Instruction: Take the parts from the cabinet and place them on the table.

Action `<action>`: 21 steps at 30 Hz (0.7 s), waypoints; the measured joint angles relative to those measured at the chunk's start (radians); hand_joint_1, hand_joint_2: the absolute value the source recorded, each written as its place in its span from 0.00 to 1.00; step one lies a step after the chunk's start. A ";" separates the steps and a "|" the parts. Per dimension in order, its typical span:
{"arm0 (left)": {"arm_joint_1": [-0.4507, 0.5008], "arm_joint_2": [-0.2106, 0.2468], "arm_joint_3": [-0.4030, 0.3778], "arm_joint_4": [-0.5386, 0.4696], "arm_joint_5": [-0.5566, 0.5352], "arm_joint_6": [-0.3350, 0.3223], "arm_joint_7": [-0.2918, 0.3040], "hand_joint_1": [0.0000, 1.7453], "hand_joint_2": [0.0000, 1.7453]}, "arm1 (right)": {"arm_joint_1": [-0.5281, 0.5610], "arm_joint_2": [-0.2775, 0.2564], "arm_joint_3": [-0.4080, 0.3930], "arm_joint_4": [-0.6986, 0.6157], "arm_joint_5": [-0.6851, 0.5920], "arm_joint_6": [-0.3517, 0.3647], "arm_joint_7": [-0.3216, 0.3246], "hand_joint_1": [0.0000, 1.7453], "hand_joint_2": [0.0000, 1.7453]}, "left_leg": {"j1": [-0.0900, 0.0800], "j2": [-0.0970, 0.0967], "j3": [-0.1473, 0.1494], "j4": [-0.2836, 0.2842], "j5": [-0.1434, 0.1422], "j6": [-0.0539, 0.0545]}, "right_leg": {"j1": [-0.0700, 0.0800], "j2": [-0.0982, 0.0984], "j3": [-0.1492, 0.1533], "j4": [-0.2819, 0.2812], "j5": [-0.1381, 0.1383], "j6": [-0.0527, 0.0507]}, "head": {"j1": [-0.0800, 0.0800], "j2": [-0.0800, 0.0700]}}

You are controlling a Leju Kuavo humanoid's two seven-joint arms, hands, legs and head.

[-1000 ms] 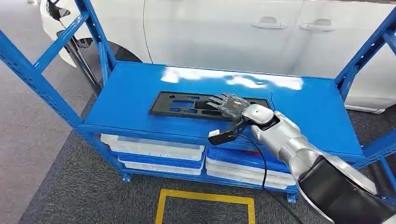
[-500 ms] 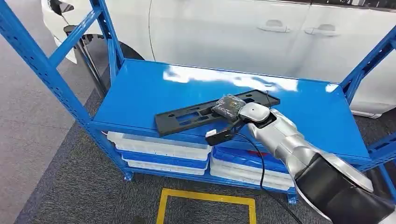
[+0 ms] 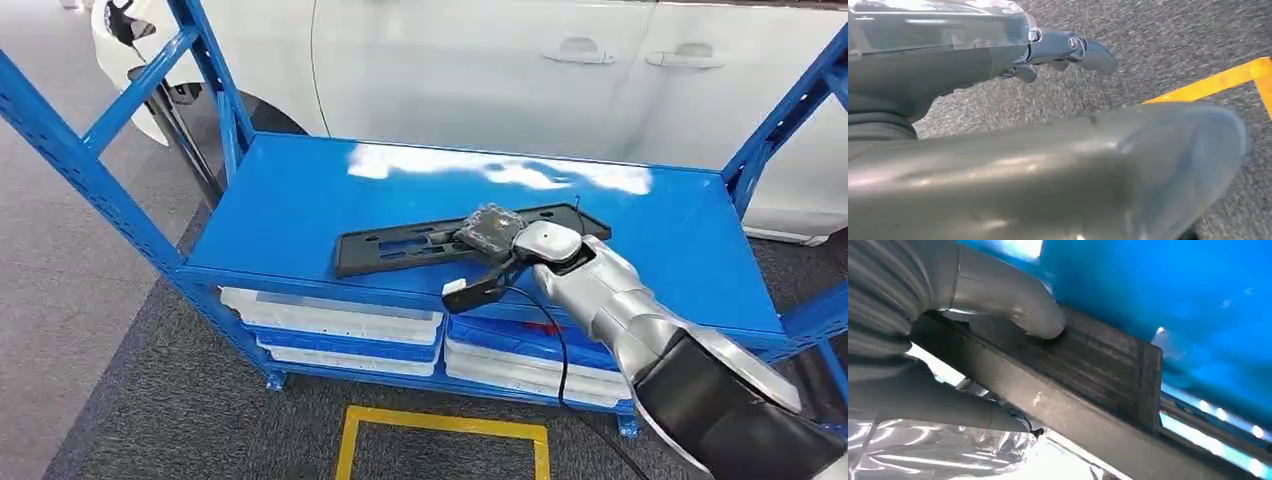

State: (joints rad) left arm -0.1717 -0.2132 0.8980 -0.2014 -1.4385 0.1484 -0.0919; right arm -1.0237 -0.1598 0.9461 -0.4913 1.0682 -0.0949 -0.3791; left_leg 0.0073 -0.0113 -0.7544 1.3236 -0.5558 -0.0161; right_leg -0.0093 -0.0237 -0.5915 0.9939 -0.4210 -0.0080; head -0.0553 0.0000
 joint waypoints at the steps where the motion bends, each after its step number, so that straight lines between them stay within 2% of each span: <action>1: 0.000 0.000 0.000 0.000 0.000 0.001 0.000 0.00 0.00 | 0.001 -0.005 -0.001 -0.005 -0.010 -0.013 -0.012 1.00 1.00 | 0.003 0.001 0.015 -0.034 0.028 -0.001 | 0.000 0.000 0.000 0.002 -0.001 0.001 | 0.000 0.000; 3: -0.003 0.000 0.000 0.000 0.003 0.002 0.002 0.00 0.00 | -0.006 -0.022 -0.007 -0.035 -0.037 -0.029 -0.037 1.00 1.00 | 0.008 0.003 0.101 -0.209 0.121 -0.002 | -0.002 0.002 0.000 0.012 -0.008 0.009 | 0.000 0.000; 4: -0.005 0.000 0.000 0.000 0.005 0.004 0.002 0.00 0.00 | -0.016 -0.031 -0.010 -0.054 -0.050 -0.028 -0.045 1.00 1.00 | 0.009 0.000 0.131 -0.282 0.137 0.000 | -0.003 0.002 -0.003 0.020 -0.012 0.014 | 0.000 0.000; 5: -0.006 0.000 0.000 0.000 0.007 0.006 -0.001 0.00 1.00 | -0.030 -0.043 -0.016 -0.078 -0.073 -0.022 -0.055 1.00 1.00 | 0.004 -0.006 0.135 -0.292 0.127 0.010 | 0.004 0.007 -0.010 0.031 -0.014 0.020 | 0.000 0.000; 6: -0.005 0.000 0.000 0.000 0.010 0.011 -0.005 0.00 1.00 | -0.046 -0.053 -0.025 -0.115 -0.109 -0.003 -0.067 1.00 1.00 | 0.004 -0.007 0.130 -0.287 0.130 0.022 | 0.002 0.008 -0.015 0.030 -0.011 0.025 | 0.000 0.000; 8: -0.004 0.002 0.000 0.000 0.019 0.021 -0.017 0.00 1.00 | -0.074 -0.074 -0.055 -0.198 -0.212 0.069 -0.091 1.00 1.00 | -0.002 -0.007 0.125 -0.286 0.132 0.034 | -0.001 0.007 -0.016 0.024 -0.008 0.037 | 0.000 0.000; 9: -0.004 0.002 0.001 0.000 0.025 0.022 -0.021 0.00 1.00 | -0.087 -0.079 -0.070 -0.229 -0.261 0.099 -0.101 1.00 1.00 | 0.002 -0.007 0.126 -0.294 0.137 0.043 | -0.001 0.007 -0.017 0.026 -0.010 0.042 | 0.000 0.000; 10: -0.005 0.002 0.001 0.000 0.027 0.024 -0.031 0.00 1.00 | -0.102 -0.079 -0.103 -0.287 -0.357 0.155 -0.120 1.00 1.00 | 0.005 -0.007 0.128 -0.297 0.141 0.048 | -0.006 0.008 -0.024 0.041 -0.030 0.045 | 0.000 0.000; 11: -0.007 0.002 0.001 0.000 0.027 0.024 -0.034 0.00 1.00 | -0.113 -0.079 -0.125 -0.322 -0.422 0.199 -0.128 1.00 1.00 | 0.005 -0.004 0.127 -0.297 0.141 0.050 | -0.005 0.010 -0.041 0.081 -0.061 0.047 | 0.000 0.000; 13: -0.009 0.002 0.001 0.000 0.027 0.023 -0.037 0.00 1.00 | -0.123 -0.072 -0.181 -0.411 -0.595 0.282 -0.149 1.00 1.00 | 0.004 0.000 0.126 -0.297 0.141 0.054 | -0.005 0.013 -0.109 0.244 -0.141 0.052 | 0.000 0.000; 14: -0.009 0.002 0.001 0.000 0.027 0.024 -0.036 0.00 0.00 | -0.120 -0.065 -0.208 -0.449 -0.666 0.320 -0.152 1.00 1.00 | 0.003 0.003 0.126 -0.297 0.140 0.055 | -0.005 0.014 -0.140 0.317 -0.162 0.053 | 0.000 0.000; 15: -0.008 0.002 0.001 0.000 0.027 0.031 -0.030 0.00 0.00 | -0.114 -0.056 -0.234 -0.483 -0.737 0.357 -0.159 1.00 1.00 | 0.003 0.003 0.127 -0.297 0.139 0.056 | -0.005 0.014 -0.156 0.346 -0.160 0.052 | 0.000 0.000; 16: -0.009 0.002 0.001 0.000 0.027 0.044 -0.018 0.00 0.00 | -0.105 -0.046 -0.264 -0.522 -0.811 0.395 -0.160 1.00 1.00 | 0.003 0.004 0.130 -0.297 0.138 0.056 | -0.005 0.014 -0.149 0.325 -0.133 0.051 | 0.000 0.000; 17: -0.008 0.002 0.001 0.000 0.026 0.051 -0.010 0.00 1.00 | -0.095 -0.037 -0.290 -0.555 -0.869 0.424 -0.161 1.00 1.00 | 0.002 0.004 0.133 -0.297 0.136 0.054 | -0.004 0.014 -0.120 0.261 -0.089 0.047 | 0.000 0.000; 19: -0.009 0.001 0.001 0.000 0.024 0.064 0.004 0.00 1.00 | -0.081 -0.019 -0.334 -0.606 -0.975 0.484 -0.161 1.00 1.00 | 0.001 0.005 0.141 -0.297 0.132 0.050 | 0.000 0.010 -0.036 0.075 0.003 0.032 | 0.000 0.000; 20: -0.008 -0.001 0.001 0.000 0.024 0.067 0.010 0.00 1.00 | -0.075 -0.010 -0.352 -0.625 -1.017 0.507 -0.161 1.00 1.00 | -0.004 0.008 0.141 -0.297 0.131 0.046 | 0.010 0.002 -0.021 0.040 -0.009 0.025 | 0.000 0.000; 21: -0.009 0.000 0.001 0.000 0.024 0.074 0.013 0.00 1.00 | -0.069 0.001 -0.367 -0.642 -1.051 0.532 -0.158 1.00 1.00 | -0.004 0.009 0.137 -0.295 0.131 0.040 | 0.013 0.005 -0.020 0.020 -0.010 0.022 | 0.000 0.000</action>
State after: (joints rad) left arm -0.1809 -0.2132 0.8991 -0.2010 -1.4141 0.2220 -0.0793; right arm -1.0925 -0.1586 0.5786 -1.1331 0.0170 0.4369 -0.5367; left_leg 0.0037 -0.0018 -0.6174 1.0283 -0.4247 0.0243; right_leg 0.0036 -0.0183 -0.6110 1.0136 -0.4309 0.0137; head -0.0553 0.0000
